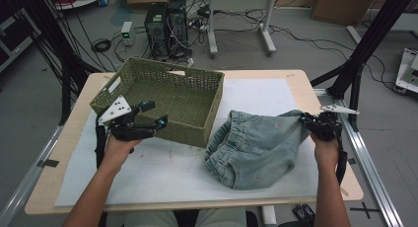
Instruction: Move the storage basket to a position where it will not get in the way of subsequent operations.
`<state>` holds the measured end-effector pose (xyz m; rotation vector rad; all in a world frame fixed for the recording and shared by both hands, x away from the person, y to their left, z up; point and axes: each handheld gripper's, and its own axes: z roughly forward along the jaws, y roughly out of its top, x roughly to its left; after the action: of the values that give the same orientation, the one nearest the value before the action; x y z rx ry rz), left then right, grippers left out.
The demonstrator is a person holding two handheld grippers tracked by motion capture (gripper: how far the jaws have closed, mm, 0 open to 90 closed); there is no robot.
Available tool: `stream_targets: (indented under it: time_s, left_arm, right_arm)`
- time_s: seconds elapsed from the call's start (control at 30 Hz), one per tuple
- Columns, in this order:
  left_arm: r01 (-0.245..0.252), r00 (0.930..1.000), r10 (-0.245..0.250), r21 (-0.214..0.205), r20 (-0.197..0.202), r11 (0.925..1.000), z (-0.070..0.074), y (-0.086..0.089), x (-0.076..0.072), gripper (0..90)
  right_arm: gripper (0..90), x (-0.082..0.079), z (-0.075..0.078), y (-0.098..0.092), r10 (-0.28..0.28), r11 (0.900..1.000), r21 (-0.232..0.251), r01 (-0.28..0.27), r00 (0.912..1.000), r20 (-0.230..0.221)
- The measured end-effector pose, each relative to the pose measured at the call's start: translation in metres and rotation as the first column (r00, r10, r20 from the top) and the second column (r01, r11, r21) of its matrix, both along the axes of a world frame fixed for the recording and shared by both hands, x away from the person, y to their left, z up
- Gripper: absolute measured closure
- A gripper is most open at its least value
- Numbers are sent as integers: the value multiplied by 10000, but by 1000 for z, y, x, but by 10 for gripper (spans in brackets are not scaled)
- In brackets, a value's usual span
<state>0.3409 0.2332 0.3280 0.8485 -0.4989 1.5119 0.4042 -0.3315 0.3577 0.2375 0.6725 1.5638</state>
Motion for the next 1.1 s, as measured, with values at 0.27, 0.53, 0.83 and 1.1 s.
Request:
stream_targets:
  time_s: [0.27,0.53,0.83,1.1]
  left_arm:
    - [-253,9992,277,796,-288,9965,8,-53,15,262]
    - [-755,9952,809,937,-553,9927,12,-89,25,279]
    - [-1479,9848,1578,1259,-728,9810,14,-110,36,386]
    - [-1485,9798,1697,1835,-1062,9717,14,-109,37,444]
  right_arm:
    - [401,-8,-17,16,338,9933,-1132,-246,9962,801]
    - [386,-11,-21,31,279,9836,-1799,-116,9957,886]
    - [378,-9,-22,34,221,9821,-1883,-58,9962,842]
    - [378,-11,-22,32,213,9826,-1855,-33,9952,955]
